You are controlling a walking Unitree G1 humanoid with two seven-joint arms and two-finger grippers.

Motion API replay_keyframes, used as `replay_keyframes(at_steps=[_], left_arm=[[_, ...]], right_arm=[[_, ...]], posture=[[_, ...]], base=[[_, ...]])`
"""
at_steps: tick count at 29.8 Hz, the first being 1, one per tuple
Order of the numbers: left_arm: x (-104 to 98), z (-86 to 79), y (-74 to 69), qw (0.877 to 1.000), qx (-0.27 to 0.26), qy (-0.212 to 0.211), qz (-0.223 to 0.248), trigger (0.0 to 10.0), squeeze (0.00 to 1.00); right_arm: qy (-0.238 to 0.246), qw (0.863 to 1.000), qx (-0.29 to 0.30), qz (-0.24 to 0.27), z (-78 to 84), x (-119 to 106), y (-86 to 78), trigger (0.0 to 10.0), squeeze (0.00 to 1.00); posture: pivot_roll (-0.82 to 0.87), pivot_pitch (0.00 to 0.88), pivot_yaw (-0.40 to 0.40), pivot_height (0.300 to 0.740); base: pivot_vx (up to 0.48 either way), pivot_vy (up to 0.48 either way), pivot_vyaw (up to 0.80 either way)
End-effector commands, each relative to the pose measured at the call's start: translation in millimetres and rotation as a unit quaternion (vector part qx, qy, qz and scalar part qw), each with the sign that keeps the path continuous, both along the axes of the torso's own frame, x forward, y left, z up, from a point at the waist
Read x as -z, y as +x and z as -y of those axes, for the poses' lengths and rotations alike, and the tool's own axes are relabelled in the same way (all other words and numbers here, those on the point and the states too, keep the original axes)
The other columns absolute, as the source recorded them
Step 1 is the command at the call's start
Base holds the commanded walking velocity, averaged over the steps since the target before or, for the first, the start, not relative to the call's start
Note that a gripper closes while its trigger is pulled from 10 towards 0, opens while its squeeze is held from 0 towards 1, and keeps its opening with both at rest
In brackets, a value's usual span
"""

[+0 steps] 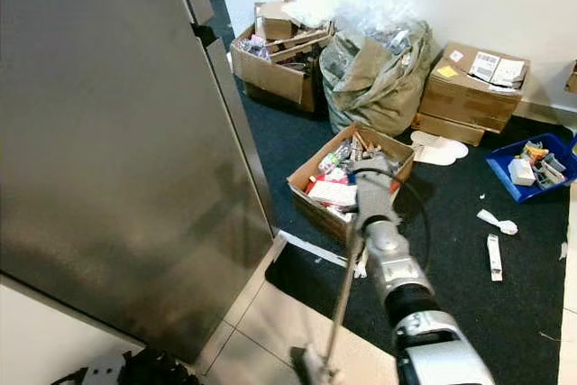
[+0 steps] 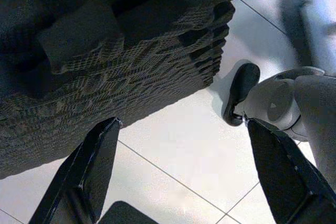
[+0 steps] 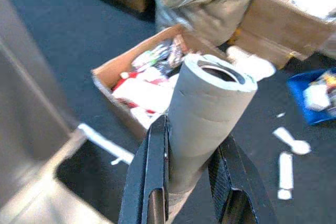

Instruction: Sweep floor

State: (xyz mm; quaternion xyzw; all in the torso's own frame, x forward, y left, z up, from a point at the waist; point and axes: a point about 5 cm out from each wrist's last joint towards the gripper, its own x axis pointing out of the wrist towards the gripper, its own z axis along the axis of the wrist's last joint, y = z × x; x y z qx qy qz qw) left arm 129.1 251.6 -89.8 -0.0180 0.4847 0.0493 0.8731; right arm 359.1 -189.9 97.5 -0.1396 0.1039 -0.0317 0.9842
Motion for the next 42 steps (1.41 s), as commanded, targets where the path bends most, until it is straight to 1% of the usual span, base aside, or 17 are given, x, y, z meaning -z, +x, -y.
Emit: replay_keyframes(at_steps=[1,2,4,5,6,7,9,11,14,20,25,27,32,34,36,38,42], left_arm=[[3,-1.9,-9.2,1.000,-0.008,0.001,-0.015,10.0,0.00],[3,-0.5,-8.1,1.000,-0.008,-0.001,-0.014,10.0,0.00],[3,-0.5,-8.1,1.000,-0.008,-0.001,-0.014,10.0,0.00],[3,0.7,-7.1,1.000,-0.009,-0.002,-0.012,10.0,0.00],[3,0.7,-7.1,1.000,-0.009,-0.002,-0.012,10.0,0.00],[3,1.7,-6.2,1.000,-0.010,-0.003,-0.011,10.0,0.00],[3,2.7,-5.4,1.000,-0.010,-0.005,-0.011,10.0,0.00],[3,2.7,-5.4,1.000,-0.010,-0.005,-0.011,10.0,0.00],[3,4.2,-4.2,1.000,-0.012,-0.007,-0.010,10.0,0.00],[3,5.6,-3.0,1.000,-0.014,-0.010,-0.009,10.0,0.00],[3,6.5,-1.4,1.000,-0.016,-0.010,-0.007,10.0,0.00],[3,6.5,-0.6,1.000,-0.017,-0.010,-0.007,10.0,0.00],[3,6.5,-0.3,1.000,-0.016,-0.010,-0.007,10.0,0.00],[3,6.6,-0.2,1.000,-0.014,-0.010,-0.008,10.0,0.00],[3,6.6,-0.2,1.000,-0.014,-0.010,-0.008,10.0,0.00],[3,6.5,-0.3,1.000,-0.013,-0.010,-0.009,10.0,0.00],[3,6.4,-0.4,1.000,-0.012,-0.009,-0.009,10.0,0.00]], right_arm=[[-0.071,0.997,-0.010,-0.022,10.3,11,-7.3,10.0,0.00],[-0.076,0.995,-0.050,0.027,11.8,-7,-3.0,10.0,0.00],[-0.076,0.995,-0.050,0.027,11.8,-7,-3.0,10.0,0.00],[-0.078,0.991,-0.088,0.070,11.5,-23,0.1,10.0,0.00],[-0.078,0.991,-0.088,0.070,11.5,-23,0.1,10.0,0.00],[-0.084,0.983,-0.118,0.116,11.2,-41,2.6,10.0,0.00],[-0.089,0.974,-0.137,0.156,11.8,-57,4.9,10.0,0.00],[-0.089,0.974,-0.137,0.156,11.8,-57,4.9,10.0,0.00],[-0.104,0.957,-0.155,0.223,12.5,-86,8.0,10.0,0.00],[-0.118,0.943,-0.167,0.264,11.9,-105,9.2,10.0,0.00],[-0.097,0.943,-0.175,0.265,11.4,-113,11.5,10.0,0.00],[-0.014,0.955,-0.178,0.236,9.1,-109,14.1,10.0,0.00],[0.059,0.955,-0.214,0.197,3.7,-100,12.5,10.0,0.00],[0.104,0.945,-0.271,0.152,2.1,-93,8.1,10.0,0.00],[0.104,0.945,-0.271,0.152,2.1,-93,8.1,10.0,0.00],[0.137,0.928,-0.323,0.121,4.2,-91,2.5,10.0,0.00],[0.136,0.923,-0.343,0.107,5.3,-89,0.1,10.0,0.00]], posture=[[0.00,0.152,0.057,0.740],[0.00,0.146,0.051,0.740],[0.00,0.146,0.051,0.740],[-0.01,0.142,0.046,0.740],[-0.01,0.142,0.046,0.740],[-0.02,0.140,0.043,0.740],[-0.02,0.133,0.037,0.740],[-0.02,0.133,0.037,0.740],[-0.02,0.123,0.033,0.740],[-0.03,0.114,0.029,0.740],[-0.03,0.107,0.027,0.740],[-0.03,0.106,0.027,0.740],[-0.03,0.106,0.028,0.740],[-0.03,0.105,0.030,0.740],[-0.03,0.105,0.030,0.740],[-0.04,0.105,0.033,0.740],[-0.04,0.105,0.032,0.740]], base=[[0.000,0.000,0.00],[0.000,0.000,0.00],[0.000,0.000,0.00],[0.000,0.000,0.00],[0.000,0.000,0.00],[0.000,0.000,0.00],[0.000,0.000,0.00],[0.000,0.000,0.00],[0.000,0.000,0.00],[0.000,0.000,0.00],[0.000,0.000,0.00],[0.000,0.000,0.00],[0.000,0.000,0.00],[0.000,0.000,0.00],[0.000,0.000,0.00],[0.000,0.000,0.00],[0.000,0.000,0.00]])
